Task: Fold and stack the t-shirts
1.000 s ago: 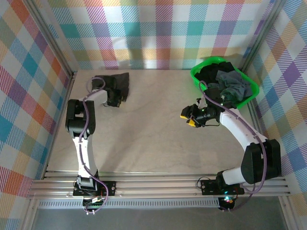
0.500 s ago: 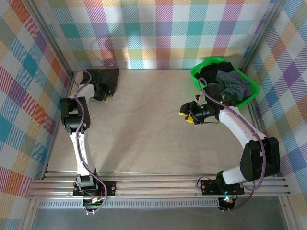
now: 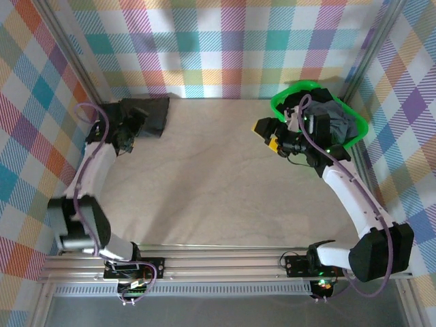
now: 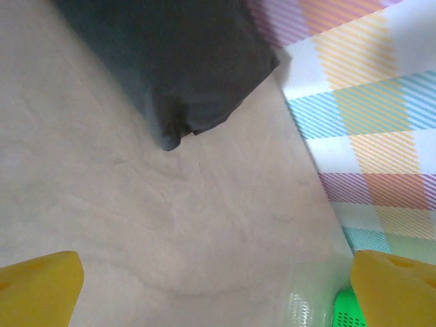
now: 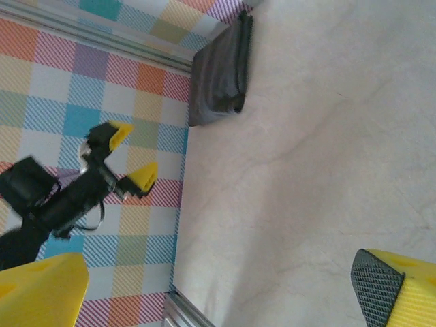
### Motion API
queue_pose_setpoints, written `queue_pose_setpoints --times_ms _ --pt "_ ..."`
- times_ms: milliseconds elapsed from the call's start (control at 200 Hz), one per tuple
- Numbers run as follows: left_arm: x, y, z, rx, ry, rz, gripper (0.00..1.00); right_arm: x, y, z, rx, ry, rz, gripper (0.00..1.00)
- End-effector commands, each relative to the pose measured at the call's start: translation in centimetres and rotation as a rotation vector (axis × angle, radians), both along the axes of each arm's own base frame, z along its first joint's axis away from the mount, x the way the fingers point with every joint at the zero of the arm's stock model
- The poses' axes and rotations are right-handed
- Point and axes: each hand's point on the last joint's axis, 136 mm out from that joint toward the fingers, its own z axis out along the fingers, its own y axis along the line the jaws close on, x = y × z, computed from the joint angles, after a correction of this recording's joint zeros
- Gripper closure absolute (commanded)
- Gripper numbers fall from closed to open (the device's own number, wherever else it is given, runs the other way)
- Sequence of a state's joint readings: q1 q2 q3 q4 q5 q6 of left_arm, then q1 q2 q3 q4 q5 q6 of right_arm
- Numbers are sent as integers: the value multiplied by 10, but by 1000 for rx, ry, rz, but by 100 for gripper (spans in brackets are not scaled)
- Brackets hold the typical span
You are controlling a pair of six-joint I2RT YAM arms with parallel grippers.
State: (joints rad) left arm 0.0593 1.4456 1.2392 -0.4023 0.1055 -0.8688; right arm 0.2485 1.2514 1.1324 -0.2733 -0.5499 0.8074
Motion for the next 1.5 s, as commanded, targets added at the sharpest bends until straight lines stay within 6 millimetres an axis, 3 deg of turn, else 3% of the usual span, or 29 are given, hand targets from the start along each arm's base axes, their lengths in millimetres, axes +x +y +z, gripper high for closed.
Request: queue_pose_setpoints --times_ms 0,85,135,255,380,500,640,900,1080,1190,1330,1405,1445,1495 --pt "-44 10 -17 92 92 20 0 4 -6 26 -16 -59 -27 0" --pt "-78 22 -20 176 159 52 0 1 -25 19 -121 -63 -108 0" --pt "-106 41 -17 272 207 148 0 -2 -42 12 -202 -60 -179 0" --pt "-150 79 -11 498 164 300 0 -4 -104 -23 -474 3 -429 0" --pt "-151 81 -15 776 -3 151 0 0 -155 -56 -756 -164 -585 0" --pt "-143 65 -56 841 -23 -13 0 -4 -186 -105 -968 -291 -654 0" --pt "-126 47 -100 735 -28 -81 0 -3 -190 -150 -1065 -255 -578 0" --pt "-73 34 -132 764 -64 -176 0 20 -190 -202 -1038 -247 -494 0" --pt "-41 27 -127 791 -158 -224 0 50 -188 -190 -925 -369 -498 0" --pt "-44 25 -130 811 -220 -222 0 61 -183 -187 -915 -454 -467 0" --pt "-61 19 -128 860 -328 -183 0 52 -173 -199 -861 -574 -437 0" --pt "-43 9 -138 886 -334 -237 0 52 -175 -206 -873 -519 -430 0" --pt "-35 2 -150 863 -215 -333 0 59 -177 -207 -880 -501 -434 0" --pt "-31 -3 -145 908 -254 -318 0 61 -178 -207 -868 -484 -422 0"
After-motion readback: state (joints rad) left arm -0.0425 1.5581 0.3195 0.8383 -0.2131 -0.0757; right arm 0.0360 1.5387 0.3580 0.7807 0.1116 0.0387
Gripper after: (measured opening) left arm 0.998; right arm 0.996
